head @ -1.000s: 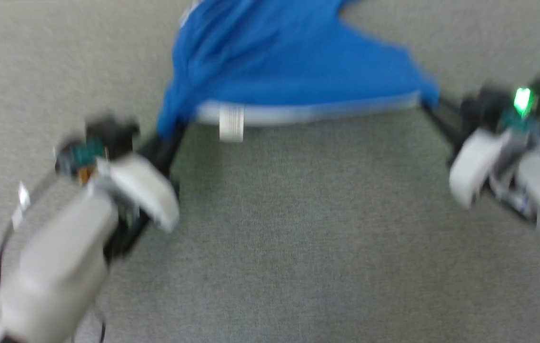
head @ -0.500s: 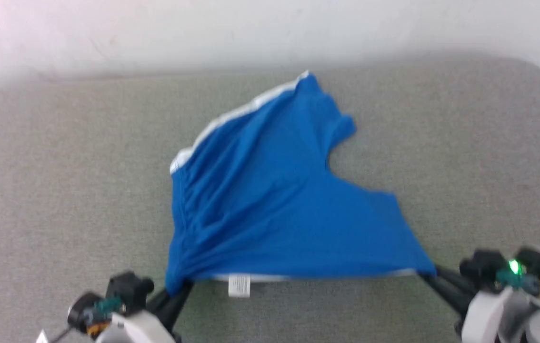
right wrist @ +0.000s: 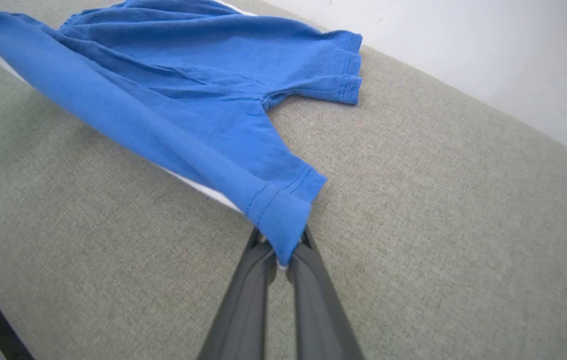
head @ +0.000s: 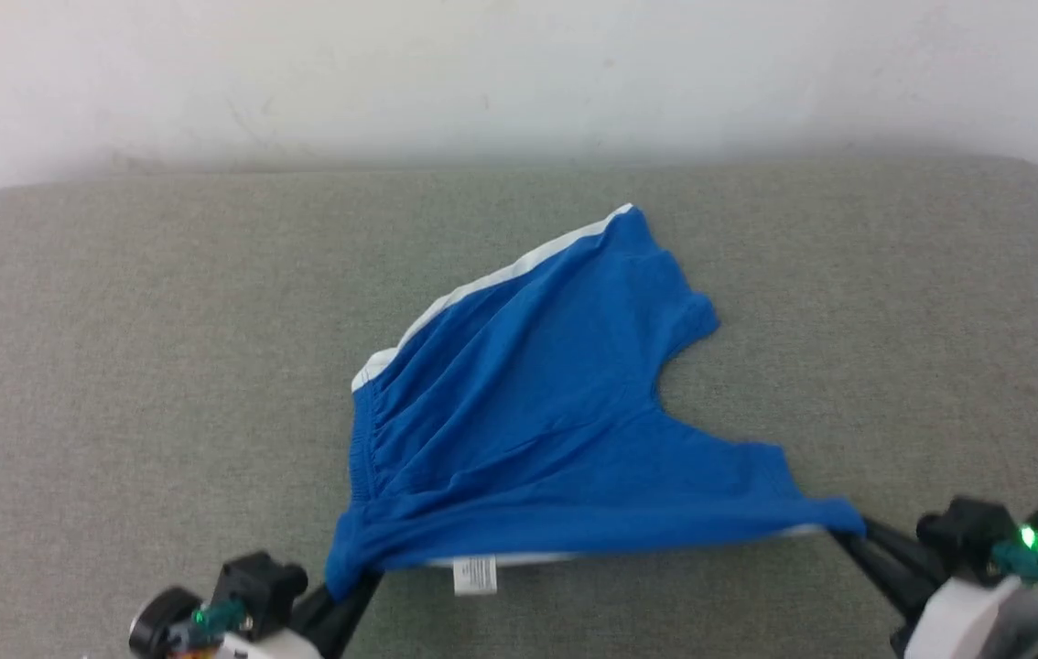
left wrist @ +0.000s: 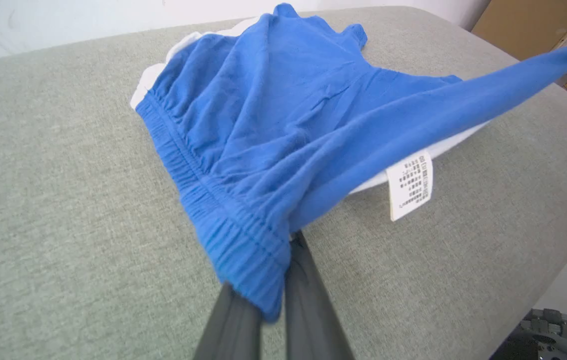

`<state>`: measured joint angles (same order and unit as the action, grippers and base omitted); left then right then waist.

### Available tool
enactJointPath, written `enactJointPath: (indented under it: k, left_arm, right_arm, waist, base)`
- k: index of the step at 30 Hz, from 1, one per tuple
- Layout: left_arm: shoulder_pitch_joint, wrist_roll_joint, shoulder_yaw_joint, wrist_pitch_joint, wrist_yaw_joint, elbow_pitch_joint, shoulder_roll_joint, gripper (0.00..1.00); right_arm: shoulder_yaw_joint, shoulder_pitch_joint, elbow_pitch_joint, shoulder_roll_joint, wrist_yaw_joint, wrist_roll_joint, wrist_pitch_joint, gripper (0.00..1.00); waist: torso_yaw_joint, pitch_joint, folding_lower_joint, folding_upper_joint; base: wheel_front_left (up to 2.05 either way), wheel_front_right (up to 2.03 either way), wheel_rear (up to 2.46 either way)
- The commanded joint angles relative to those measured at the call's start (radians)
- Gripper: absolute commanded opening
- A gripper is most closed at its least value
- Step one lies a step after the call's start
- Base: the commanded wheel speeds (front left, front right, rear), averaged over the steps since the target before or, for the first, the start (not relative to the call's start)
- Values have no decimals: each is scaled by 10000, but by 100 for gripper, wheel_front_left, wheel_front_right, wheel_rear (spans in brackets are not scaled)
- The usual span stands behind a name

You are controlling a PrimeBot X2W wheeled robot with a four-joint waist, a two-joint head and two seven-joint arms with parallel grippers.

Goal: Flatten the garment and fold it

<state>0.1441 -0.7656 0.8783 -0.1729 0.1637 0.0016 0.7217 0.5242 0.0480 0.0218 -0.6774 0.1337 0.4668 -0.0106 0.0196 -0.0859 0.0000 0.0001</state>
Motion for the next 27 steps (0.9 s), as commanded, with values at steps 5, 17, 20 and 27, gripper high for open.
enactJointPath:
  k: [5, 17, 20, 27]
  left_arm:
    - [972, 288, -168, 153, -15, 106, -131, 0]
    - [3068, 297, -1030, -262, -512, 1009, -535, 0]
    - [3614, 299, -1080, -337, -740, 1410, -863, 0]
    - [4596, 428, -1086, -416, -878, 2478, -1582, 0]
  right_arm:
    - [-225, 1501, 104, 111, -30, -263, 433, 0]
    - [1465, 7070, 2223, 419, -30, 192, 1278, 0]
    - [2062, 8407, 3107, 692, -30, 438, 1564, 0]
    - [3470, 10704, 5255, 1351, -30, 962, 2087, 0]
  waist:
    - [169, -542, 0, -1]
    - [788, -2567, 0, -1]
    - [956, -3123, 0, -1]
    - [1303, -4242, 0, -1]
  base:
    - [0, 0, 0]
    - [0, 0, 0]
    - [0, 0, 0]
    - [0, 0, 0]
